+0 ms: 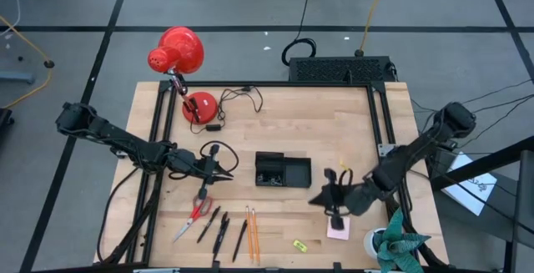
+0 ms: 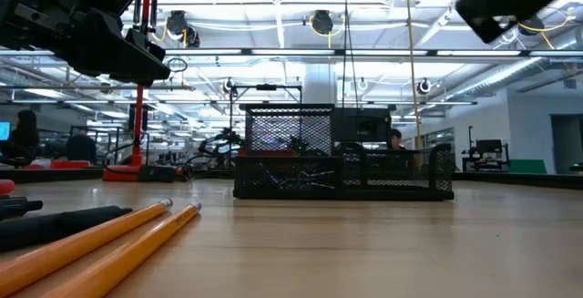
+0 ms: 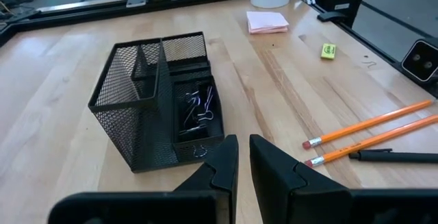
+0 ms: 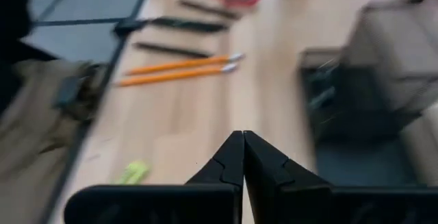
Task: Pick and place office supplies into organizer
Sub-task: Put the pink sticky notes into the black desk organizer
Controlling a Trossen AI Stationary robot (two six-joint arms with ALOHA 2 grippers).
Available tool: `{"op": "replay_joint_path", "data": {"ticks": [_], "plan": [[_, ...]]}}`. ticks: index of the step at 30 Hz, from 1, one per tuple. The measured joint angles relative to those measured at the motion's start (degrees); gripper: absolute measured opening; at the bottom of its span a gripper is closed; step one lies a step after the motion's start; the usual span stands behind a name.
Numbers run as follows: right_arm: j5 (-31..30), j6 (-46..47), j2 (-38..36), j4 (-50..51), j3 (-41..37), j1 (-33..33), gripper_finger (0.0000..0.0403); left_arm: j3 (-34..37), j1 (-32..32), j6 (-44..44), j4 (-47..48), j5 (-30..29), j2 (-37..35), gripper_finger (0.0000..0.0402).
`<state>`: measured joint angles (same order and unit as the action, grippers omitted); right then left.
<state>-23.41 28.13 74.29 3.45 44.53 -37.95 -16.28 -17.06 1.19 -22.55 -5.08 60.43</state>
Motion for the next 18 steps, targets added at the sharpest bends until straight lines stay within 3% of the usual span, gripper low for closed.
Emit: {"op": "replay_joint_path", "data": {"ticks": [4, 9, 13, 18], "plan": [[6.94, 3.61, 2.62, 6.07, 2.33, -2.85, 0.0, 0.0, 0.0, 0.03, 0.02, -0.02, 0.02, 0.0047], [8.66, 12.87, 3.06, 20.45, 3.85, -5.34, 0.0, 0.0, 0.0, 0.37, 0.02, -0.56, 0.02, 0.0047], [12.19, 18.22, 3.01, 22.02, 3.85, -5.29, 0.0014, 0.0, 0.0, 0.15, 0.03, -0.57, 0.01, 0.0047], [15.91, 20.65, 3.01, 21.3, 3.85, -5.29, 0.0069, 0.0, 0.0, -0.2, 0.02, -0.57, 0.02, 0.0047]]}}
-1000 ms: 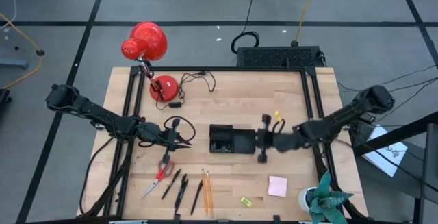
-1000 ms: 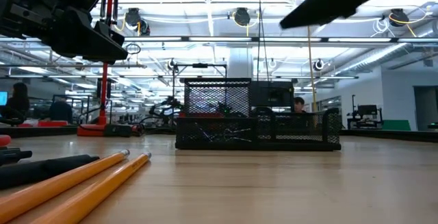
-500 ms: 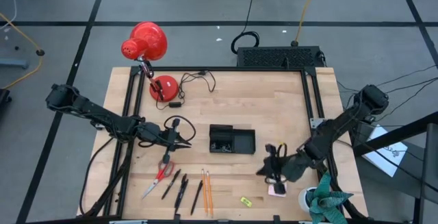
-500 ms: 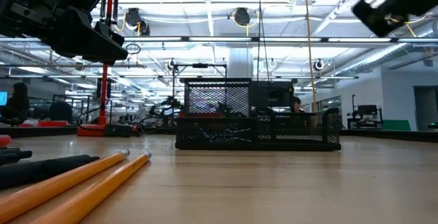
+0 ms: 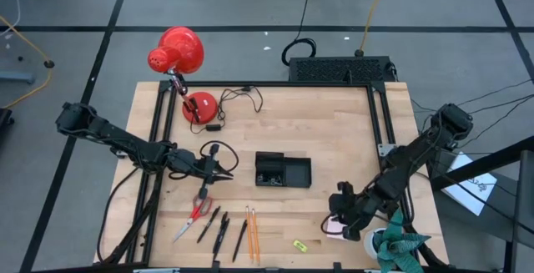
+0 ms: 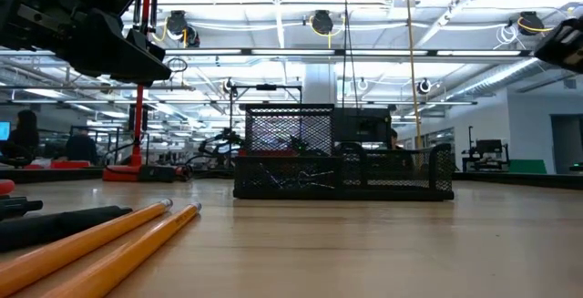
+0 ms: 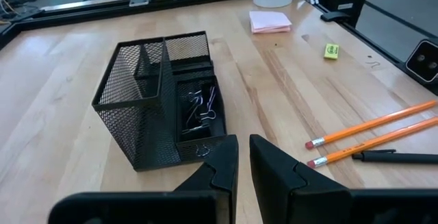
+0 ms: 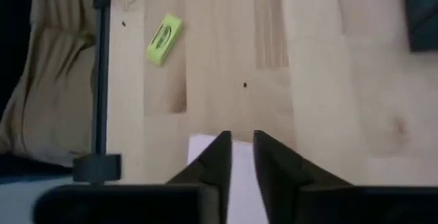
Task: Pick and place office supplies into organizer
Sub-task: Put the pink sticky notes into the black desk organizer
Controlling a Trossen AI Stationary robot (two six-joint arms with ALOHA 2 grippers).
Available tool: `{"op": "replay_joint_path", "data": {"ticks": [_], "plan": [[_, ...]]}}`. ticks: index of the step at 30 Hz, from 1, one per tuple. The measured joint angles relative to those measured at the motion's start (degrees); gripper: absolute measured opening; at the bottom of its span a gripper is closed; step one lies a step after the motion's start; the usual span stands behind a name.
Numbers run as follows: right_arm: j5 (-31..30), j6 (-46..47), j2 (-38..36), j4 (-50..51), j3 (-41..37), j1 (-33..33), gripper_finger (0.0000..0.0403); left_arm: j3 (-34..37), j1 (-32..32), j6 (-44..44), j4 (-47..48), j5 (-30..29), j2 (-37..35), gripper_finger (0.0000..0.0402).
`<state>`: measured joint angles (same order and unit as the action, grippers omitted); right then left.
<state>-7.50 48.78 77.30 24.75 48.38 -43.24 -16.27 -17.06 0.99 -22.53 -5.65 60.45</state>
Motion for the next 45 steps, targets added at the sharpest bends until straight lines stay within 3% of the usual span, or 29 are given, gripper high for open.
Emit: {"op": "replay_joint_path", "data": {"ticks": [8, 13, 19, 24, 30, 38, 42, 45], "plan": [[4.24, 3.73, 0.0, -2.46, 0.0, 0.3, 0.0186, 0.0, 0.0, 0.0, 0.01, -0.02, 0.0, 0.0047], [8.38, 7.76, 0.44, -5.2, 0.0, 0.29, 0.0231, 0.0, 0.0, 0.65, 0.01, -0.18, 0.0, 0.0047], [11.14, 8.93, 5.35, -4.33, 0.87, -0.35, 0.0235, 0.0, 0.04, 0.37, 0.02, -0.48, -0.01, 0.0047], [13.67, 8.13, 10.91, 2.39, 8.09, -1.11, 0.0235, 0.0, 0.04, 0.51, -0.02, -0.48, 0.0, 0.0047], [6.74, 2.43, 12.5, 18.35, 14.64, -0.91, 0.0235, 0.0, 0.04, 0.8, -0.19, -0.52, 0.0, 0.0047], [6.06, -0.26, 11.43, 14.49, 14.69, -0.63, 0.0235, 0.0, 0.09, 0.35, -0.19, -0.52, 0.0, 0.0047], [5.59, -6.97, 11.43, 10.57, 14.68, -0.05, 0.0235, 0.0, 0.09, 0.24, -0.19, -0.52, 0.0, 0.0047], [1.6, -6.44, 11.41, 7.29, 13.83, 0.13, 0.0235, -0.01, 0.09, 0.22, -0.19, -0.52, 0.0, 0.0047]]}}
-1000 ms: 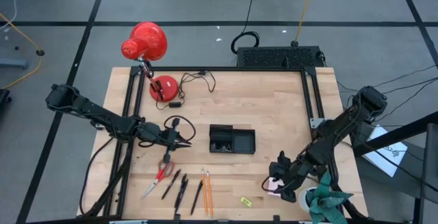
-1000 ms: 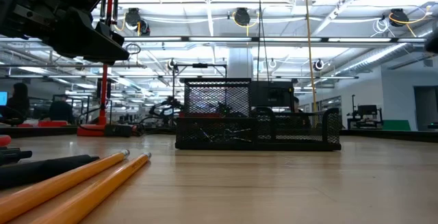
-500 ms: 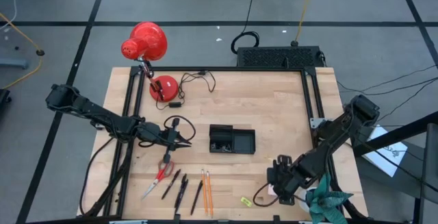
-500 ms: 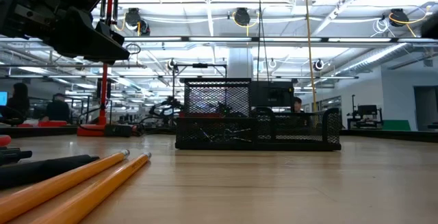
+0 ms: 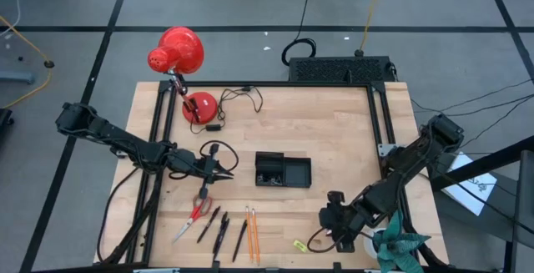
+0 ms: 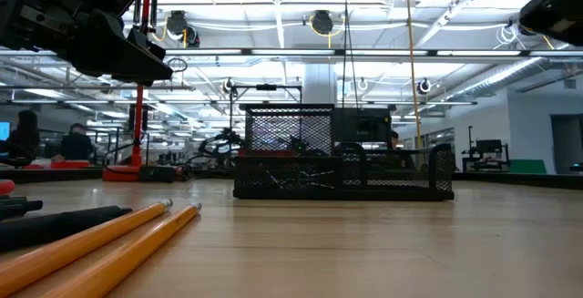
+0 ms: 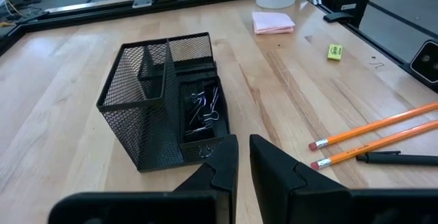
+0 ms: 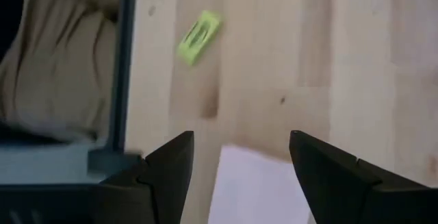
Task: Pick and place office supplies into organizer
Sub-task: Put the pink sticky notes into the black desk organizer
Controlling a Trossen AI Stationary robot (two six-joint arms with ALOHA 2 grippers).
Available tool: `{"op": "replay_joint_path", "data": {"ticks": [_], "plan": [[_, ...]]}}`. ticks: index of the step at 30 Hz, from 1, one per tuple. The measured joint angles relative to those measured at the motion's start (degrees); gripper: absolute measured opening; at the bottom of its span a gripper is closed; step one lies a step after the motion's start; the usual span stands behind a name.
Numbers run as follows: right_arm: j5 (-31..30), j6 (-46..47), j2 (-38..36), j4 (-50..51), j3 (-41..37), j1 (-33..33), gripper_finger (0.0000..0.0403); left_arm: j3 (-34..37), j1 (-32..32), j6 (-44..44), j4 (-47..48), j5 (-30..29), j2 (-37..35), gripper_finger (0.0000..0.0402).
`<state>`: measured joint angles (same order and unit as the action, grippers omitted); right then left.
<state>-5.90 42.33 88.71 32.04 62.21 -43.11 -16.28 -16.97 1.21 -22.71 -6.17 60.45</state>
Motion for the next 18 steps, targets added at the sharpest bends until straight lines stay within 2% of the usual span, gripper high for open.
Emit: {"op": "replay_joint_path", "data": {"ticks": [2, 8, 14, 18], "plan": [[-1.52, 2.95, 0.04, -1.1, -0.91, 0.02, 0.0235, 0.01, 0.0, 0.0, 0.09, 0.0, 0.0, 0.0047], [0.1, 11.34, 0.2, -0.82, -3.0, -1.87, 0.0253, -0.02, 0.0, 0.0, 0.19, 0.01, 0.0, 0.0047], [1.53, 17.64, 0.15, -0.43, -5.36, -4.7, 0.0305, 0.01, 0.0, 0.0, 0.23, 0.01, 0.0, 0.0047], [3.24, 19.8, 0.15, -4.03, -7.7, -5.01, 0.0344, 0.01, 0.0, 0.0, 0.21, 0.01, -0.01, 0.0047]]}}
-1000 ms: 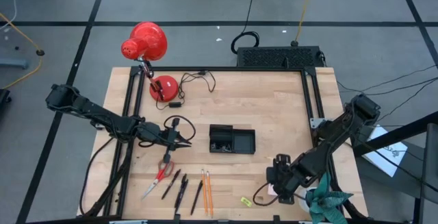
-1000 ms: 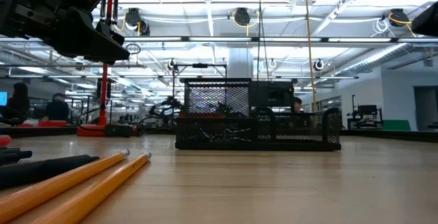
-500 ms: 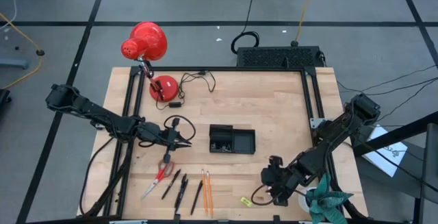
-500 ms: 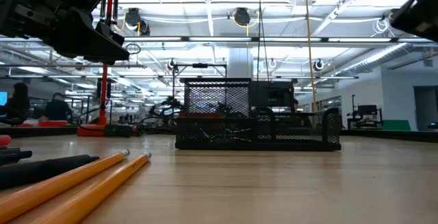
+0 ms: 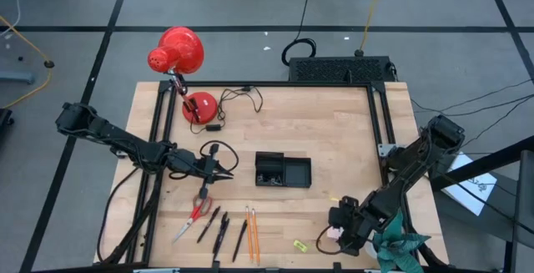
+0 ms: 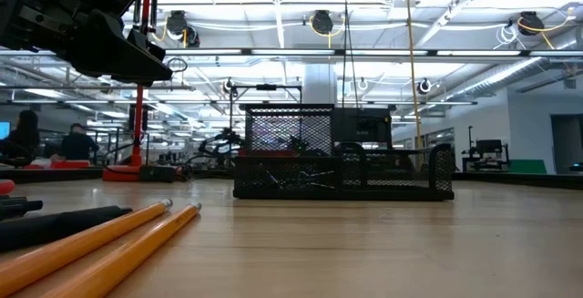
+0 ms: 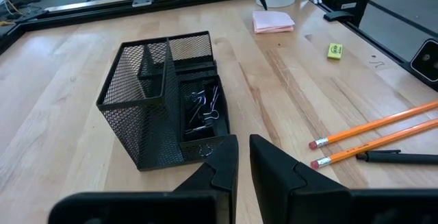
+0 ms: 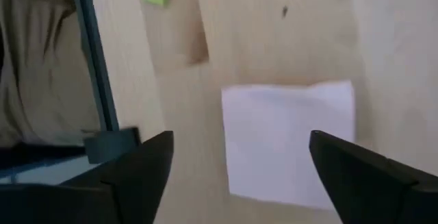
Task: Pick and place office supplies into organizer
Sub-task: Put the pink sticky notes into the black desk organizer
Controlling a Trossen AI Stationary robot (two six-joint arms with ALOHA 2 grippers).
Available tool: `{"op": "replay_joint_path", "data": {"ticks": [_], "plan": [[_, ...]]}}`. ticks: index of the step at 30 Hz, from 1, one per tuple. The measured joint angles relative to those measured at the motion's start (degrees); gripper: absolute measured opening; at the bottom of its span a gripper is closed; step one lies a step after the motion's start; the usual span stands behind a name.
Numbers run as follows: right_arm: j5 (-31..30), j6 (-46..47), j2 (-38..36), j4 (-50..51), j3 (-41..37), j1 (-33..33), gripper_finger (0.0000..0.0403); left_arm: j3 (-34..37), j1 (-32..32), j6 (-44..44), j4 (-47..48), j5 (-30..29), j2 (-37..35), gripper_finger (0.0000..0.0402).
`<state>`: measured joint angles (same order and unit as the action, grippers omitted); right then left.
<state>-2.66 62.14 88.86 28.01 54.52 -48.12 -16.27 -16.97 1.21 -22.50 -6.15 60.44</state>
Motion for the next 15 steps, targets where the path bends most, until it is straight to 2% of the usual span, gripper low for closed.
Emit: {"op": "replay_joint_path", "data": {"ticks": [6, 12, 15], "plan": [[-0.12, 1.32, 0.0, 2.06, -2.21, 0.05, 0.0373, 0.0, 0.0, 0.0, 0.0, 0.0, 0.01, 0.0047], [-0.2, 2.06, 0.0, 1.96, -4.74, 0.11, 0.0375, 0.0, 0.0, 0.0, 0.01, 0.02, -0.01, 0.0047], [-0.61, 2.86, 0.0, -1.89, -7.38, 0.11, 0.0375, 0.0, 0.0, 0.0, 0.0, 0.02, 0.01, 0.0047]]}}
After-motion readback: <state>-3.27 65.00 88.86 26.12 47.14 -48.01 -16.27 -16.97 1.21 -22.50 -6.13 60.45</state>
